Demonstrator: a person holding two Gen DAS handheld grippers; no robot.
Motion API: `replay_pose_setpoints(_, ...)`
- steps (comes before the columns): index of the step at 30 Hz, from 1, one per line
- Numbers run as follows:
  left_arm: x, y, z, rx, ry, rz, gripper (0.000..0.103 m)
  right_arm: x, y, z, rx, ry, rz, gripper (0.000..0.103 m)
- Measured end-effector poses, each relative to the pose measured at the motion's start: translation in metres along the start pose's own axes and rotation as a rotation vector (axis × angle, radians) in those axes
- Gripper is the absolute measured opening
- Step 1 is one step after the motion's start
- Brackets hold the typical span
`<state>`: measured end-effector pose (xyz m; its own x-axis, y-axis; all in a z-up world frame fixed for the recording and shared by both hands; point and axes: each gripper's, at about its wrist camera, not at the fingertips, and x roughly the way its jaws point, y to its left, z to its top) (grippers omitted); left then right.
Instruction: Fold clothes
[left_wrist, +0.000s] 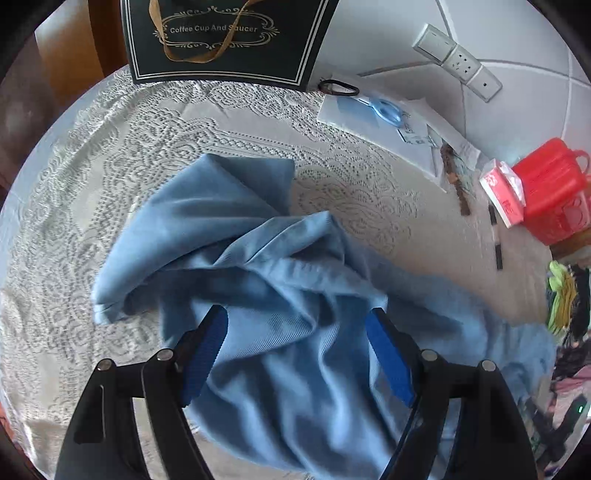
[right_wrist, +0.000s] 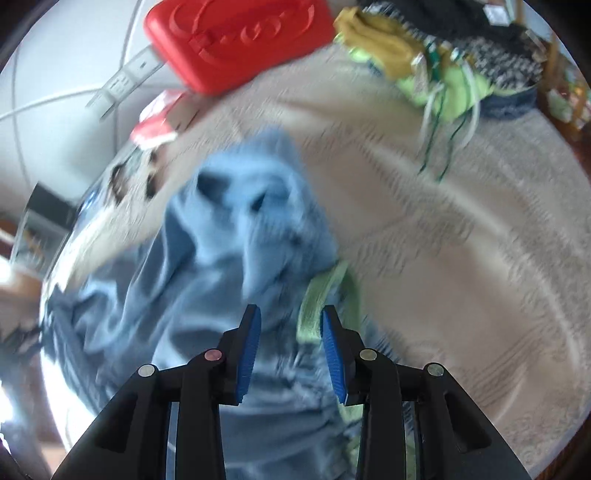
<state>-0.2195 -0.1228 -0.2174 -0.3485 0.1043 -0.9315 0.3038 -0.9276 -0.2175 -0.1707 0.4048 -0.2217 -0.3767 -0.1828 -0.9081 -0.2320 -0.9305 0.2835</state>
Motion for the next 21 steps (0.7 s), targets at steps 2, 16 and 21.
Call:
replay_pose_setpoints(2, 0.017, -0.003, 0.006, -0.035, 0.011, -0.004, 0.077, 0.007, 0.002, -0.009, -0.019, 0.021, -0.001, 0.037)
replay_pose_setpoints(16, -0.056, 0.104, -0.075, -0.067, 0.001, 0.292, 0.015, 0.029, 0.007, -0.016, -0.095, 0.047, -0.043, 0.052)
replay_pose_setpoints(21, -0.086, 0.169, -0.117, -0.208, 0.001, 0.293, 0.015, 0.029, 0.038, -0.016, -0.173, 0.055, -0.112, 0.061)
